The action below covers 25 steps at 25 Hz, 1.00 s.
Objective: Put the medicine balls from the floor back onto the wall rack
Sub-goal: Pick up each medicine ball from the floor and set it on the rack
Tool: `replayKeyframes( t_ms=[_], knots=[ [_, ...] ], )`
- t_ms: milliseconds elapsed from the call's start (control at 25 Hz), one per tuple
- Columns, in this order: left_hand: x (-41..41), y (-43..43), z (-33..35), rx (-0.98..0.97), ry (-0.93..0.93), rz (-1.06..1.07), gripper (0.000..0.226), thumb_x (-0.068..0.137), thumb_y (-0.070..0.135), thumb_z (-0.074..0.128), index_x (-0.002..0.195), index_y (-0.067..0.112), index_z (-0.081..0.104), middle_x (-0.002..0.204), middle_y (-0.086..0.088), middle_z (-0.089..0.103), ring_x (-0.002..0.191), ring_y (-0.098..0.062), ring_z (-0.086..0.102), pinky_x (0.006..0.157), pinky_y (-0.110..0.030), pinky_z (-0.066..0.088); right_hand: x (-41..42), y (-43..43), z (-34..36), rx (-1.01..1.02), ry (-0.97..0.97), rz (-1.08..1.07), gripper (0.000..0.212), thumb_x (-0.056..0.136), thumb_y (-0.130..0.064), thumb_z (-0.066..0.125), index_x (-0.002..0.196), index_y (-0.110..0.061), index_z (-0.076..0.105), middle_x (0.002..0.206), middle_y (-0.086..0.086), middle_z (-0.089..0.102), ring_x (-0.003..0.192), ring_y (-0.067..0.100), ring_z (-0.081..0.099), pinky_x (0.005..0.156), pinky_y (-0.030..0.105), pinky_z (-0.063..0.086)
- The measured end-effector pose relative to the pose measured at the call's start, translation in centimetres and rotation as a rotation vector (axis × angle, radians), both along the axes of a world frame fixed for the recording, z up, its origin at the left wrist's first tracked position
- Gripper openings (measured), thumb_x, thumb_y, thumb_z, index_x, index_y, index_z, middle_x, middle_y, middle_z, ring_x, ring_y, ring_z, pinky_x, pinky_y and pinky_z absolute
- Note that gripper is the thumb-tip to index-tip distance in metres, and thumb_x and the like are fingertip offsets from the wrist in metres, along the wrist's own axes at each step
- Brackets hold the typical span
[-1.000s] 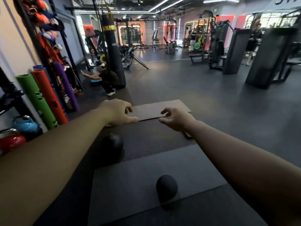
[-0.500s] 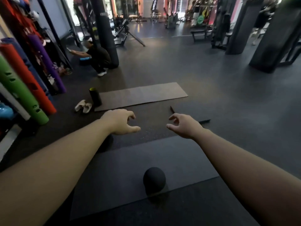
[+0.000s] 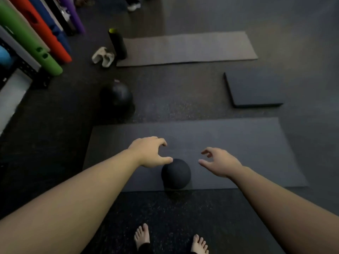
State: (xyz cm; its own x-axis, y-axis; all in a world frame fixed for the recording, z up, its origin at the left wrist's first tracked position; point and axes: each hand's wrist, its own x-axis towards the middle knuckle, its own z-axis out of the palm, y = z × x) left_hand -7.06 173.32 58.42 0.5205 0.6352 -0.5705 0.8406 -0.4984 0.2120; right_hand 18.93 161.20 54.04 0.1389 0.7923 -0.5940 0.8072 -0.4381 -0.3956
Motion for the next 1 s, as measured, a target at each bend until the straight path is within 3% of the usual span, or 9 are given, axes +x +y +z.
replayKeyframes(
  t_ms=[240,440,600,680,800,920,1000],
  knots=[
    [-2.4,3.6,-20.5,-0.132,-0.057,0.235,0.080,0.080,0.089,0.053,0.144,0.041,0.053,0.141,0.015,0.058,0.125,-0.015,0.060,0.090,-0.037,0.049,-0.6,3.3,-19.5,-0.056,0.036,-0.017,0.060,0.094,-0.068,0.056,0.143,-0.033,0.052,0.140,-0.001,0.058,0.126,0.021,0.057,0.099,0.043,0.050],
    [-4.4,4.2,-37.8,-0.162,-0.159,0.445,0.086,0.066,0.097,0.047,0.131,0.043,0.060,0.130,0.021,0.062,0.115,-0.010,0.060,0.093,-0.040,0.052,-3.4,4.3,-36.6,-0.083,0.022,-0.040,0.066,0.093,-0.069,0.054,0.148,-0.035,0.045,0.148,0.001,0.050,0.135,0.028,0.048,0.105,0.047,0.046],
    [-3.8,5.2,-50.7,-0.232,-0.209,0.509,0.075,0.078,0.087,0.060,0.133,0.036,0.063,0.132,0.012,0.065,0.115,-0.014,0.061,0.094,-0.036,0.046,-5.0,7.0,-47.2,0.011,-0.018,-0.108,0.073,0.089,-0.076,0.052,0.150,-0.037,0.041,0.148,0.003,0.046,0.137,0.034,0.042,0.103,0.051,0.044],
    [-2.8,5.8,-54.8,-0.267,-0.260,0.601,0.076,0.082,0.084,0.061,0.134,0.030,0.065,0.133,0.006,0.067,0.121,-0.017,0.063,0.095,-0.034,0.044,-5.4,8.5,-50.0,0.053,-0.016,-0.170,0.085,0.083,-0.087,0.045,0.151,-0.038,0.037,0.150,0.003,0.044,0.139,0.034,0.039,0.100,0.054,0.043],
    [-0.9,6.3,-58.4,-0.362,-0.318,0.738,0.098,0.070,0.097,0.051,0.137,0.028,0.064,0.139,0.005,0.066,0.127,-0.021,0.061,0.097,-0.039,0.048,-6.0,9.8,-53.3,0.027,-0.011,-0.205,0.107,0.066,-0.102,0.034,0.155,-0.042,0.032,0.155,0.001,0.040,0.143,0.035,0.035,0.101,0.057,0.042],
    [0.1,5.8,-59.7,-0.580,-0.314,0.964,0.110,0.057,0.104,0.045,0.143,0.036,0.058,0.144,0.005,0.058,0.132,-0.035,0.056,0.092,-0.056,0.049,-6.5,10.0,-54.7,-0.018,0.070,-0.288,0.124,0.052,-0.107,0.041,0.158,-0.045,0.024,0.160,0.003,0.034,0.147,0.037,0.032,0.110,0.058,0.040],
    [0.3,4.7,-60.5,-0.786,-0.312,1.134,0.108,0.061,0.104,0.049,0.145,0.037,0.057,0.145,-0.002,0.059,0.136,-0.044,0.053,0.100,-0.070,0.045,-6.7,10.0,-55.0,-0.029,0.153,-0.425,0.133,0.045,-0.106,0.050,0.160,-0.045,0.022,0.161,0.005,0.032,0.148,0.038,0.032,0.114,0.059,0.037]
  ],
)
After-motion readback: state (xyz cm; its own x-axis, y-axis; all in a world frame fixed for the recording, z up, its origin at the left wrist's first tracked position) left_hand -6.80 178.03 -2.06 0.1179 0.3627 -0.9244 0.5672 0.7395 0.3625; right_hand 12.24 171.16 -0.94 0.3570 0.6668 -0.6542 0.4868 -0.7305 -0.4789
